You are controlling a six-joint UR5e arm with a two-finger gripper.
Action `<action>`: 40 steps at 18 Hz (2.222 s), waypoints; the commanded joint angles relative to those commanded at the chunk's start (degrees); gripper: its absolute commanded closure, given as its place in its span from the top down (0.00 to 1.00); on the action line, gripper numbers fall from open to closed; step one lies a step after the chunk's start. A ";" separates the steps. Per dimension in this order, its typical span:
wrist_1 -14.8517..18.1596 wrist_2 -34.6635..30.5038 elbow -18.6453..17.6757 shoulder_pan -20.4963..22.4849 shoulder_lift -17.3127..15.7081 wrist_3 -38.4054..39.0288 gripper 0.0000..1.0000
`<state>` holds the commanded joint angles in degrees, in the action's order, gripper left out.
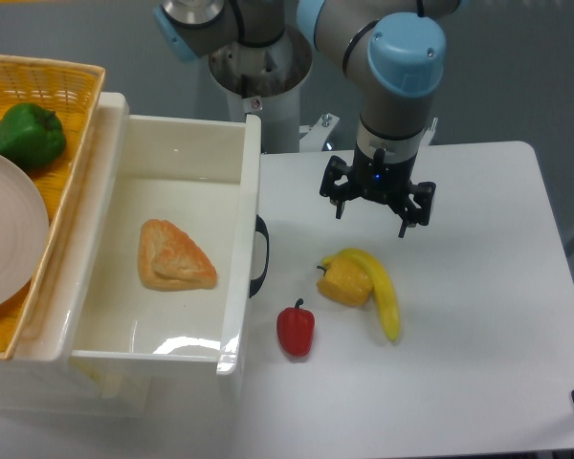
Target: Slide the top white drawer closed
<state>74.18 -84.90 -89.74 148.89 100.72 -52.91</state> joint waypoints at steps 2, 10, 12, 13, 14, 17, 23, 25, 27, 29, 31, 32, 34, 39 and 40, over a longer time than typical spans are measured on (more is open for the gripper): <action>0.00 0.09 0.00 0.00 0.00 0.09 1.00; -0.35 0.00 -1.32 -0.18 0.35 3.85 1.00; -0.44 0.00 -1.75 -0.26 0.44 4.39 1.00; -0.44 0.00 -2.63 -0.26 0.53 4.48 1.00; -0.53 0.00 -3.42 -0.26 0.62 4.48 1.00; -1.58 -0.52 -3.52 -0.26 2.28 5.80 1.00; -2.11 -1.58 -3.25 0.00 4.22 6.85 1.00; -2.11 -1.49 -3.08 -0.09 4.83 10.53 1.00; -2.11 -1.14 -2.99 -0.18 5.45 15.88 1.00; -2.11 -0.97 -2.03 -0.26 6.68 20.46 1.00; -2.02 -0.62 -1.93 -0.35 7.38 21.71 1.00; -2.02 0.34 -1.93 -0.53 7.73 21.71 1.00; -2.02 2.37 -2.02 -0.88 8.35 21.80 1.00; -1.85 5.44 -2.29 -1.32 10.02 21.62 1.00; -1.85 5.97 -2.29 -1.41 10.19 21.62 1.00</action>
<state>72.33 -78.93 -92.02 147.48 110.92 -31.29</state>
